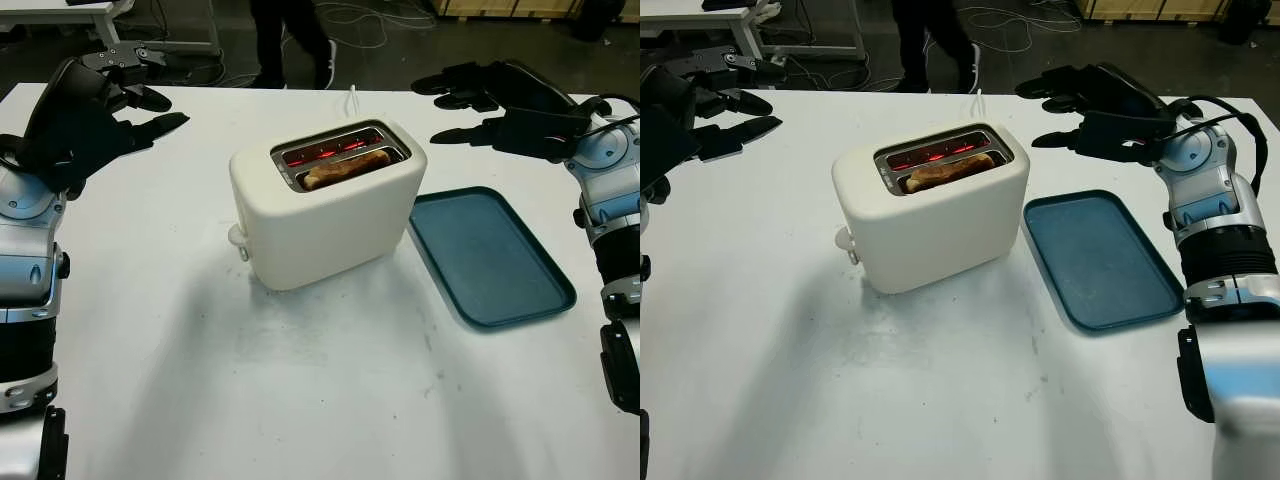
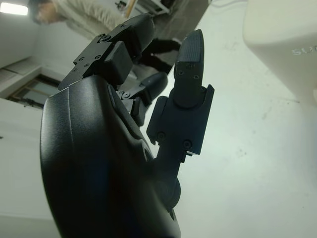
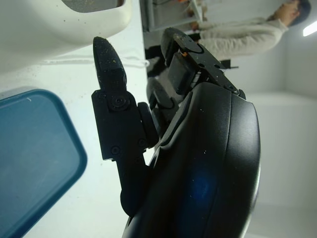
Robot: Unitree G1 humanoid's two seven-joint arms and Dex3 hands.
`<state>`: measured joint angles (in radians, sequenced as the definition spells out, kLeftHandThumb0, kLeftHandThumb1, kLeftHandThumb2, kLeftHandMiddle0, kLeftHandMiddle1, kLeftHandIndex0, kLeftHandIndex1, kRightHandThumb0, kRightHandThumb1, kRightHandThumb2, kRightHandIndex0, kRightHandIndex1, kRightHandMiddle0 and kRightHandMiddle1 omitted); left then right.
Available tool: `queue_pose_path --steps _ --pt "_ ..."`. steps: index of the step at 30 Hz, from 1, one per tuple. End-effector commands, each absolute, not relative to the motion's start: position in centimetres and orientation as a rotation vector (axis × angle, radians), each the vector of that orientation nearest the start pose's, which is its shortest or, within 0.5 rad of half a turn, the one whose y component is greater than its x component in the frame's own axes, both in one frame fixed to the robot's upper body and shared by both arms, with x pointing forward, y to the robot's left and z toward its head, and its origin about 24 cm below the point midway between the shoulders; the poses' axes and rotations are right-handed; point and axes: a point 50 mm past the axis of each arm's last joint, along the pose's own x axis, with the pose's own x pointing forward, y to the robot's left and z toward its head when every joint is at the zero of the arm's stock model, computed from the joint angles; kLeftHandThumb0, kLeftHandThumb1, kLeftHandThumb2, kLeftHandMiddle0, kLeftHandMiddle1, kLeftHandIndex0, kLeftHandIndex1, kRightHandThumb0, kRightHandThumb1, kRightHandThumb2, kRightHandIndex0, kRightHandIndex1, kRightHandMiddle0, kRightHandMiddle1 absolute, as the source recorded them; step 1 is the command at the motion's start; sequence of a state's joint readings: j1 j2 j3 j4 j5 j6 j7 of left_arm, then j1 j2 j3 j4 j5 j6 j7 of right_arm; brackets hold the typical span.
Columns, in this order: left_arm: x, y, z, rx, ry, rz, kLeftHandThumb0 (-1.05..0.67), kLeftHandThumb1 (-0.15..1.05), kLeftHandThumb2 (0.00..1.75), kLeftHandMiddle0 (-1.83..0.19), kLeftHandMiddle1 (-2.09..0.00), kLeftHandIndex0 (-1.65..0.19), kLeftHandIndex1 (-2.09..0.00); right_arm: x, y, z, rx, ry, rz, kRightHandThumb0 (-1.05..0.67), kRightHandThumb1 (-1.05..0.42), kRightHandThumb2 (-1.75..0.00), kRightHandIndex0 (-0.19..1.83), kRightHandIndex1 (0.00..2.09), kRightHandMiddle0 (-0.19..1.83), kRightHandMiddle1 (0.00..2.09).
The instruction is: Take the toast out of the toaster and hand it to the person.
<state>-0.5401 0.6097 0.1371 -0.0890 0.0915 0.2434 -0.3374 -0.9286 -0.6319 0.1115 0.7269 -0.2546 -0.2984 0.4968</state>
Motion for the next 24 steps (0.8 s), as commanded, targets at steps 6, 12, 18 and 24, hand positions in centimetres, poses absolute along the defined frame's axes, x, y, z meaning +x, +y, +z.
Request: queue_pose_path --steps 6,12,18,24 --pt "31.21 23.43 23.62 0.693 -0.332 -0.088 -0.42 0.92 0.15 -0.32 -0.99 -0.48 -0.51 38.27 -21.92 22.36 -0.999 -0.252 0.392 -0.41 -0.91 0.0 0.59 0.01 0.55 0.0" --pt "31.19 23.44 23.57 0.697 -0.331 -0.087 -0.4 0.92 0.15 -0.33 -0.99 -0.48 -0.51 38.28 -21.92 22.3 -0.976 -0.247 0.396 -0.4 -0.9 0.0 0.58 0.0 0.54 0.0" --pt "31.18 23.37 23.56 0.693 -0.329 -0.093 -0.39 0.92 0.15 -0.32 -0.98 -0.48 -0.51 38.31 -21.94 22.23 -0.978 -0.246 0.395 -0.4 -0.9 0.0 0.58 0.0 0.55 0.0" --pt "31.14 23.41 23.54 0.709 -0.332 -0.092 -0.38 0.92 0.16 -0.32 -0.98 -0.48 -0.52 38.33 -21.87 22.19 -0.977 -0.245 0.39 -0.46 -0.91 0.0 0.58 0.0 0.55 0.0"
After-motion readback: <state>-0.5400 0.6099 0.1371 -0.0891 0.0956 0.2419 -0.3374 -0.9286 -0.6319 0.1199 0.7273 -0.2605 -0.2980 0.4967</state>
